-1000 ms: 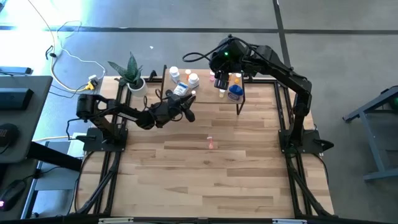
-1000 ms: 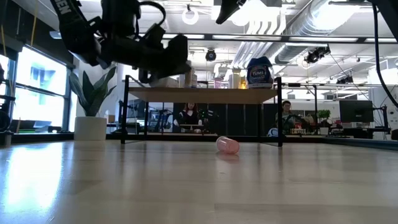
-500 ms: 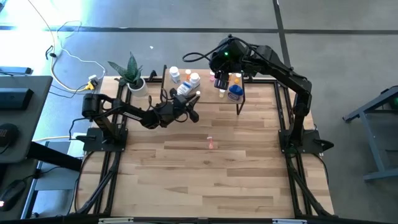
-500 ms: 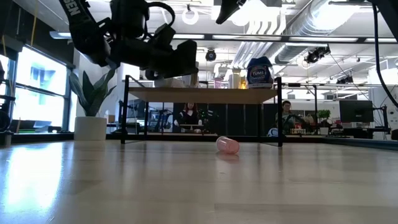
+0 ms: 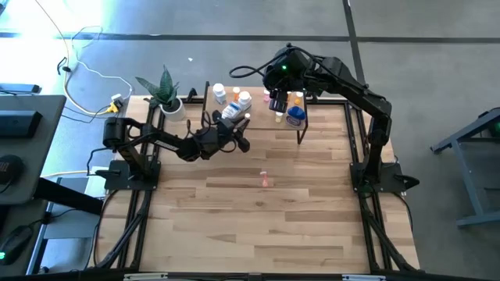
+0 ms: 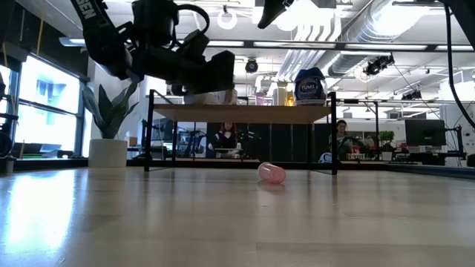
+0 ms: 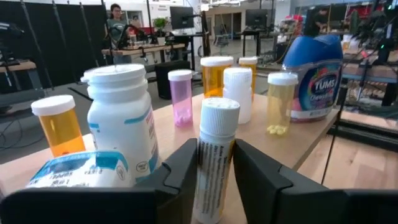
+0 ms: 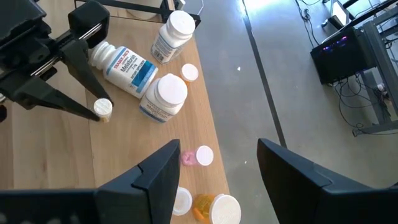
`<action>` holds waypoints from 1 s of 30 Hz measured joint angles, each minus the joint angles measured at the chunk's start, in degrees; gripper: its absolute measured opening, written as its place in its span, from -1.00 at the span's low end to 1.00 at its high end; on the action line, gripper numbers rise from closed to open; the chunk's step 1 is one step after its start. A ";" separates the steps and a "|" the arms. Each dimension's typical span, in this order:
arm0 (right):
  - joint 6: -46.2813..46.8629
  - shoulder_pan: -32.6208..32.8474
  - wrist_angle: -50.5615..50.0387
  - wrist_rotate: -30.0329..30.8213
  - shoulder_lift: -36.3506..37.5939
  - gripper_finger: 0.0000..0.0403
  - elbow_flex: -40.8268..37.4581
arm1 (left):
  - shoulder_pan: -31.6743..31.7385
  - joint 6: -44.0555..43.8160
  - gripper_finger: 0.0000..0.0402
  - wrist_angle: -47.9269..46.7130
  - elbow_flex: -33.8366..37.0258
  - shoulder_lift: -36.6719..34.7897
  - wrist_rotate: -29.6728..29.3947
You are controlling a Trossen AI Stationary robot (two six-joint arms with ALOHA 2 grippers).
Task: Pick and place medicine bottles onto shelf by color
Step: Put the white pill bottle on the shelf, then adjust the white pill bottle on the shelf
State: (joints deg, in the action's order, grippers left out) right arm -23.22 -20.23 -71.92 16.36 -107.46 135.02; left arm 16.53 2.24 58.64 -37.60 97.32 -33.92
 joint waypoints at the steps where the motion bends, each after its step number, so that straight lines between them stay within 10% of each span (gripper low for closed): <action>1: 0.00 0.00 -0.01 0.00 0.00 0.01 0.00 | 0.00 0.19 -0.50 -0.31 0.02 0.00 -0.02; 30: 0.20 0.00 -0.01 -0.02 0.00 0.01 0.00 | -2.69 0.31 -0.17 -2.30 0.02 -1.80 -7.47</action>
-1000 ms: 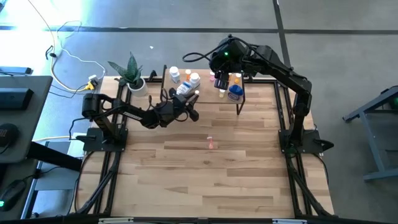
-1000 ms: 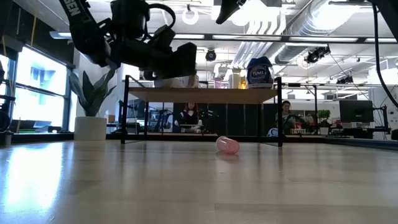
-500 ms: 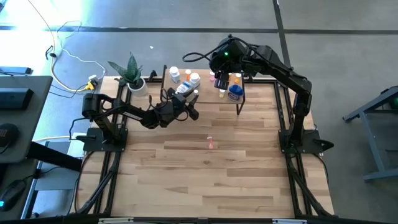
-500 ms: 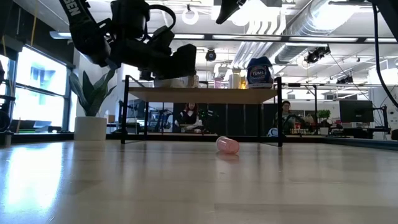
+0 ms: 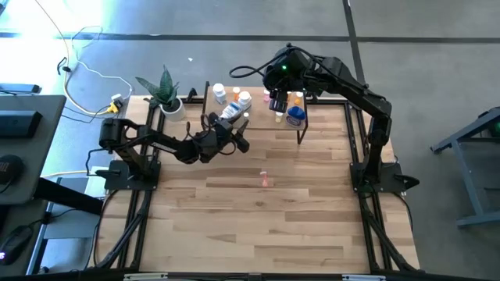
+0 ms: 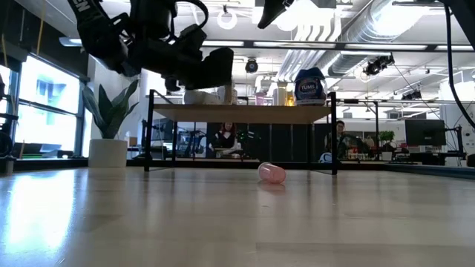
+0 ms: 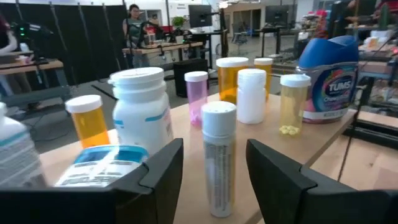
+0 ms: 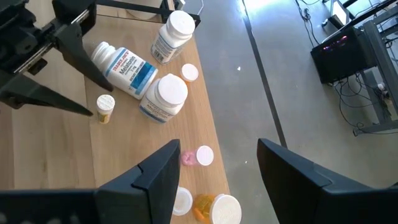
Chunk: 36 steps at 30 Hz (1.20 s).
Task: Pick and place medicine bottles onto shelf by color
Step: Adjust the white pill bottle on the shelf
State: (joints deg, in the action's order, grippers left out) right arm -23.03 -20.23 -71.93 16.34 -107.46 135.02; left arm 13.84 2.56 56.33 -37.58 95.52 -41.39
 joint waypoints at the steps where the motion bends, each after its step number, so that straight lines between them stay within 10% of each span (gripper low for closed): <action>1: 0.00 0.00 0.00 0.00 0.00 0.01 0.00 | -0.08 -0.01 -0.17 -0.81 0.00 -0.52 -0.22; 25: 2.07 0.00 0.01 -0.72 -0.02 0.01 -0.02 | -2.38 -9.83 -0.18 -47.97 0.00 -31.34 5.45; 36: 2.19 0.00 0.01 -0.74 -0.02 0.01 -0.02 | 4.19 -0.86 -0.18 -55.30 -0.01 -43.27 10.14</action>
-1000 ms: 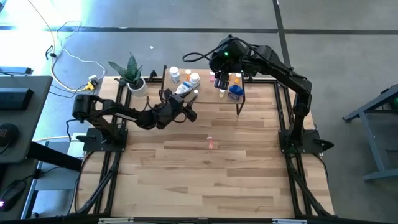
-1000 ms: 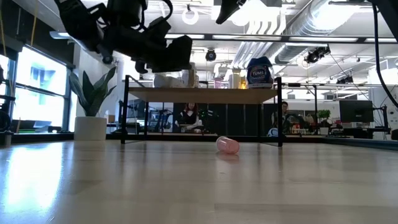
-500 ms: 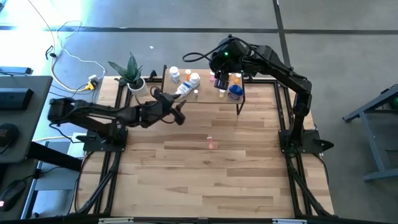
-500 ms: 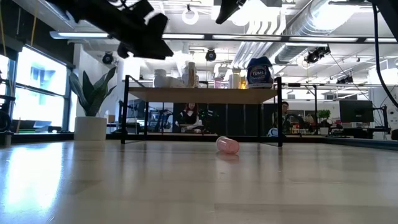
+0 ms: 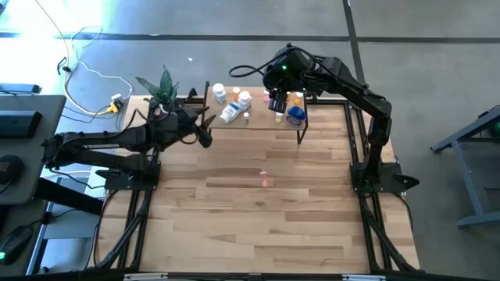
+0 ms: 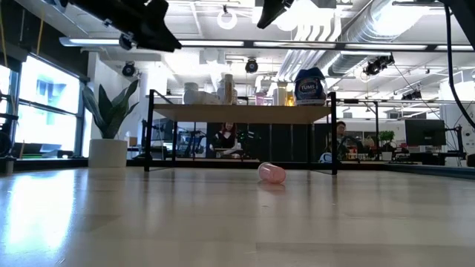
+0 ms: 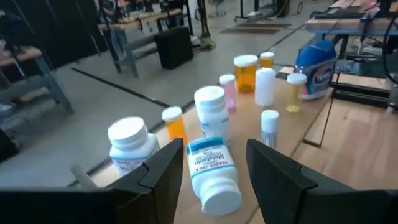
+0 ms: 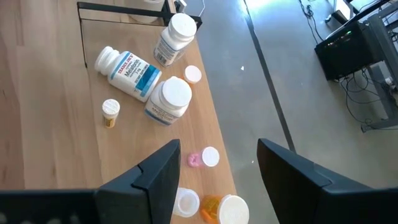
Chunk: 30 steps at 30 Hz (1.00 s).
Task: Pick and place medicine bottles onto shelf by color
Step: Adjust the white pill bottle on the shelf
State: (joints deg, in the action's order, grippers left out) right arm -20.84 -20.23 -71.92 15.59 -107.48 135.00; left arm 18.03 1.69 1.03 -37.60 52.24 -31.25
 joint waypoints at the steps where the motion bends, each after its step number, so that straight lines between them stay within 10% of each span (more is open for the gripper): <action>1: 0.00 0.00 0.00 0.00 0.00 0.01 0.00 | 0.87 -1.00 -0.17 -0.51 -0.01 0.01 1.50; 7: 0.02 0.00 0.02 -0.85 0.00 0.01 0.00 | 3.72 -2.97 -0.17 -1.77 -0.01 3.56 8.73; 30: 2.82 0.01 0.09 -2.32 0.00 0.01 0.00 | 3.75 -2.58 0.24 2.48 0.01 14.82 6.65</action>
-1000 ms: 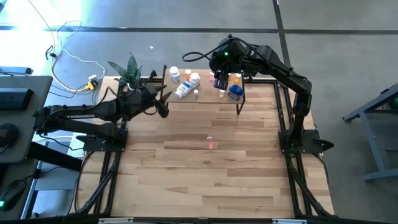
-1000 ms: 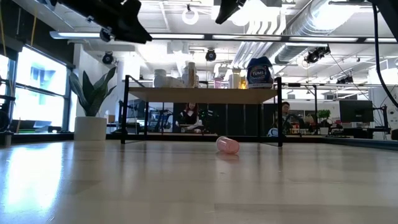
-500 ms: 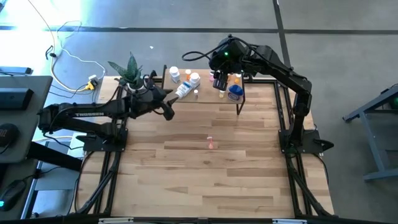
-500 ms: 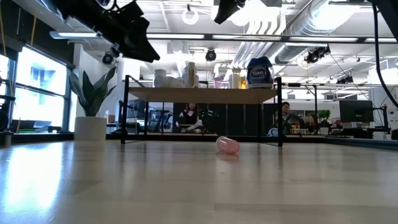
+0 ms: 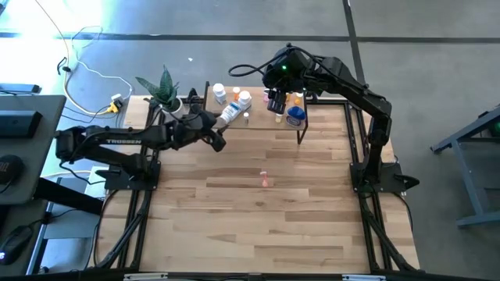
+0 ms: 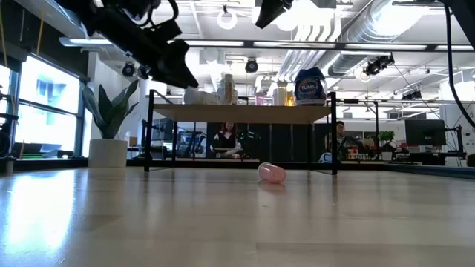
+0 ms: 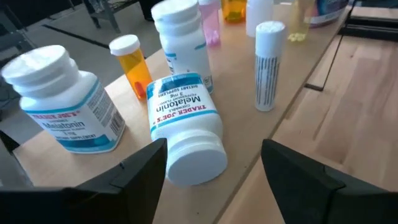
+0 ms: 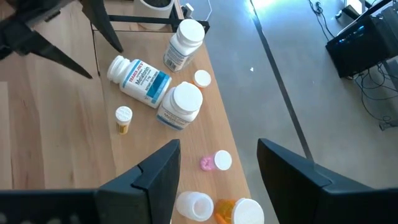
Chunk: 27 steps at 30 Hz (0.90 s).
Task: Pick and place medicine bottles onto shelf by color
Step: Adjust the white pill bottle on the shelf
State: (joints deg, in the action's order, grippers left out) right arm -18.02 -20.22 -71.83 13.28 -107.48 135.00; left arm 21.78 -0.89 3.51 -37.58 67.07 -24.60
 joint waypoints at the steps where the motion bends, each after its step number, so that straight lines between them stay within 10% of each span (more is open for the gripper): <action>1: 0.00 -0.01 0.00 -0.02 0.00 0.01 0.00 | 0.00 0.02 0.24 0.68 0.00 0.68 -0.21; 27: 0.00 0.01 -0.02 0.00 0.00 0.01 0.00 | 5.33 -3.87 0.24 2.98 -0.04 4.42 2.84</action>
State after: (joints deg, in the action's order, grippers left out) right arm -18.02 -20.22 -71.85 13.28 -107.48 135.00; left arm 27.11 -4.75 6.49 -37.62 71.48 -21.76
